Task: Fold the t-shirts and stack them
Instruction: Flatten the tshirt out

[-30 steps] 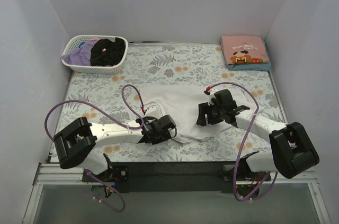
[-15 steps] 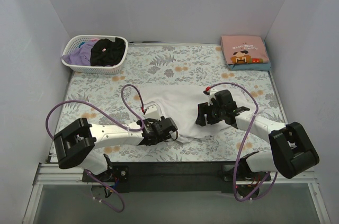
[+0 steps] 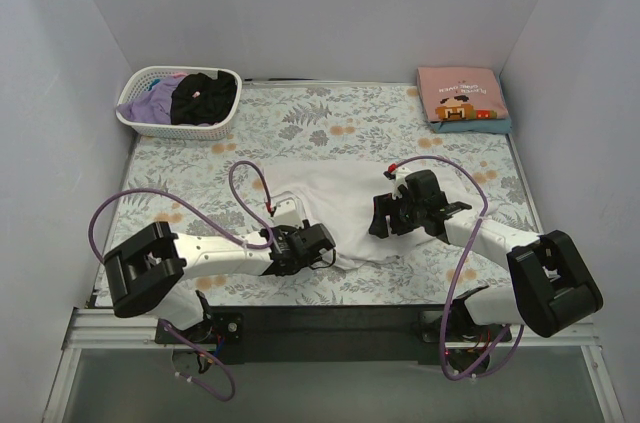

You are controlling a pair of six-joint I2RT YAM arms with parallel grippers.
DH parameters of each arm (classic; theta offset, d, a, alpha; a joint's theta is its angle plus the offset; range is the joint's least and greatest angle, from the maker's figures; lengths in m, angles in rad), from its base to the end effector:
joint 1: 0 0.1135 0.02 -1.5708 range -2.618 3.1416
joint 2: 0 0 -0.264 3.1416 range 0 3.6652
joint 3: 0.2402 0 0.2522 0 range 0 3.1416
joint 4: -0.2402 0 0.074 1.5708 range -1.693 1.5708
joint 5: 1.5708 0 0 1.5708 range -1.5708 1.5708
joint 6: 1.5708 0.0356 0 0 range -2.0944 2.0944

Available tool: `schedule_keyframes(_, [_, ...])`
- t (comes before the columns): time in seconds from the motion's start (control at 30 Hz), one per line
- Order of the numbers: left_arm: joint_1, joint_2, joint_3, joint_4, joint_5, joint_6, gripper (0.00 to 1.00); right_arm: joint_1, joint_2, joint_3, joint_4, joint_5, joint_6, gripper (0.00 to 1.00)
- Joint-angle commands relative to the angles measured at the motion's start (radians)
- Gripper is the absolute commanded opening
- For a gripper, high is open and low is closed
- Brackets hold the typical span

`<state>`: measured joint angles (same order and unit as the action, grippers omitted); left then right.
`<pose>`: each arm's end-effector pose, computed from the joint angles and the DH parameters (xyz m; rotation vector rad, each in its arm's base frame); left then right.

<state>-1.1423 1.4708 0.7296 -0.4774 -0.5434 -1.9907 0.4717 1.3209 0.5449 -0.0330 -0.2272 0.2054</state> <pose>0.1210 -0.2206 0.1570 -1.1705 2.2831 -0.4529 0.2160 0.1192 0.1619 -0.4330 2.3958 0.5852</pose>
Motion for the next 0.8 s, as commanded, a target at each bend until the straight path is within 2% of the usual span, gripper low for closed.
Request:
schedule_keyframes(0.0, [-0.002,0.023,-0.006,0.007,-0.059,-0.611,0.41,0.004,0.014,-0.028,-0.031,-0.003,-0.011,0.76])
schedule_keyframes(0.13, [0.042,0.045,-0.019,-0.023,-0.017,-0.622,0.28,0.005,0.012,-0.028,-0.03,-0.004,-0.011,0.76])
schedule_keyframes(0.3, [0.176,0.1,-0.004,-0.023,0.074,-0.504,0.2,0.004,0.026,-0.02,-0.031,-0.004,-0.012,0.76])
schedule_keyframes(0.5, [0.289,0.135,0.036,-0.046,0.042,-0.355,0.06,0.004,0.029,-0.005,-0.034,0.006,-0.014,0.76])
schedule_keyframes(0.77, [0.528,0.233,0.135,-0.032,0.042,-0.039,0.04,-0.004,0.122,0.114,-0.061,0.084,-0.026,0.76])
